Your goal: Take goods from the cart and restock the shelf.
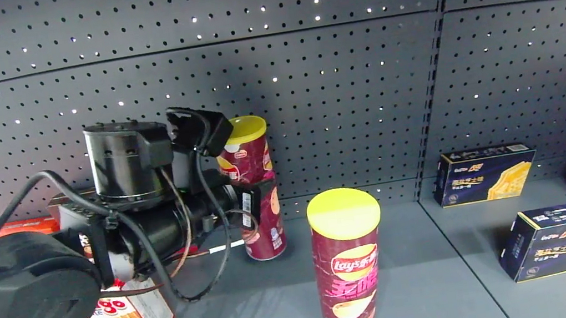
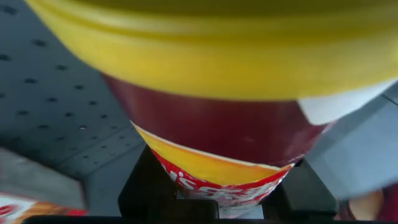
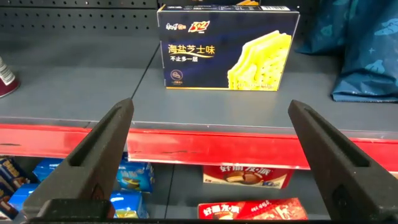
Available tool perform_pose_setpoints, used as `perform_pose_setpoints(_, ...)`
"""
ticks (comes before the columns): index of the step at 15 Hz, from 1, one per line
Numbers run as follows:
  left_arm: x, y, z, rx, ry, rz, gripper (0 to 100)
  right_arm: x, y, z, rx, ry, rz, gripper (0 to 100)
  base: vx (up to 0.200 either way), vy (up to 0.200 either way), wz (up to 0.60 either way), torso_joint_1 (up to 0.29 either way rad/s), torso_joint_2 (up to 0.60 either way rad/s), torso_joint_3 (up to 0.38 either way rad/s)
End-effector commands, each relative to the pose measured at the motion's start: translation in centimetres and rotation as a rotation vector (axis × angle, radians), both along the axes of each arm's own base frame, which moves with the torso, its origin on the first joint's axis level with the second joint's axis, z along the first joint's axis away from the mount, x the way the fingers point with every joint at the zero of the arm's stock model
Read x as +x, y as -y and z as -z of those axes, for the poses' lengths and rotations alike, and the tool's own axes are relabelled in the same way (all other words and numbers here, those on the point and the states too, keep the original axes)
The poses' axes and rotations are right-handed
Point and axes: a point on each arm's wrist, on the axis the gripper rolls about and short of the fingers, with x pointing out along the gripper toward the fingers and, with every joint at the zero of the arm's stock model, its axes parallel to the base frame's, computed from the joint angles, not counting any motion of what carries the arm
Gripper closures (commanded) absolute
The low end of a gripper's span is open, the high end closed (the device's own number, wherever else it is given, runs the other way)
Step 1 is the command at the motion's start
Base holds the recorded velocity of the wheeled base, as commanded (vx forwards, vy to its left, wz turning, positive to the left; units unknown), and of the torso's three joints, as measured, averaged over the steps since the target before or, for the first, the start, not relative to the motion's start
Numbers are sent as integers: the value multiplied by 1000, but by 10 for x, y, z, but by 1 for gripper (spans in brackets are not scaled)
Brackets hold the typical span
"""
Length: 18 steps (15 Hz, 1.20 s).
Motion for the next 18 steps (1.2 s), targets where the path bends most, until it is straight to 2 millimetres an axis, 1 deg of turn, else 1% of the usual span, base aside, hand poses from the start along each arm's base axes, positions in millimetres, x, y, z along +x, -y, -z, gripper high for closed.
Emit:
perform_pose_setpoints(1, 8, 15, 20, 13, -46, 3, 100, 0, 0, 0, 0, -1, -1, 0, 0, 0, 0, 0, 0, 0)
perform_pose_setpoints(2, 8, 22, 22, -9, -47, 5, 100, 0, 0, 0, 0, -1, -1, 0, 0, 0, 0, 0, 0, 0)
perform_pose_setpoints(3, 9, 29, 27, -6, -43, -19, 100, 0, 0, 0, 0, -1, -1, 0, 0, 0, 0, 0, 0, 0)
perform_pose_setpoints(4, 9, 32, 32, 7, -47, -36, 100, 0, 0, 0, 0, -1, -1, 0, 0, 0, 0, 0, 0, 0)
perform_pose_setpoints(8, 10, 35, 38, 13, -52, -42, 100, 0, 0, 0, 0, -1, -1, 0, 0, 0, 0, 0, 0, 0)
perform_pose_setpoints(11, 10, 41, 43, 5, -42, -30, 100, 0, 0, 0, 0, -1, -1, 0, 0, 0, 0, 0, 0, 0)
perform_pose_setpoints(14, 15, 45, 47, -1, -33, -30, 100, 0, 0, 0, 0, -1, -1, 0, 0, 0, 0, 0, 0, 0)
perform_pose_setpoints(16, 21, 49, 55, -3, -29, -29, 100, 0, 0, 0, 0, -1, -1, 0, 0, 0, 0, 0, 0, 0)
perform_pose_setpoints(18, 22, 50, 54, -7, -24, -29, 100, 0, 0, 0, 0, -1, -1, 0, 0, 0, 0, 0, 0, 0)
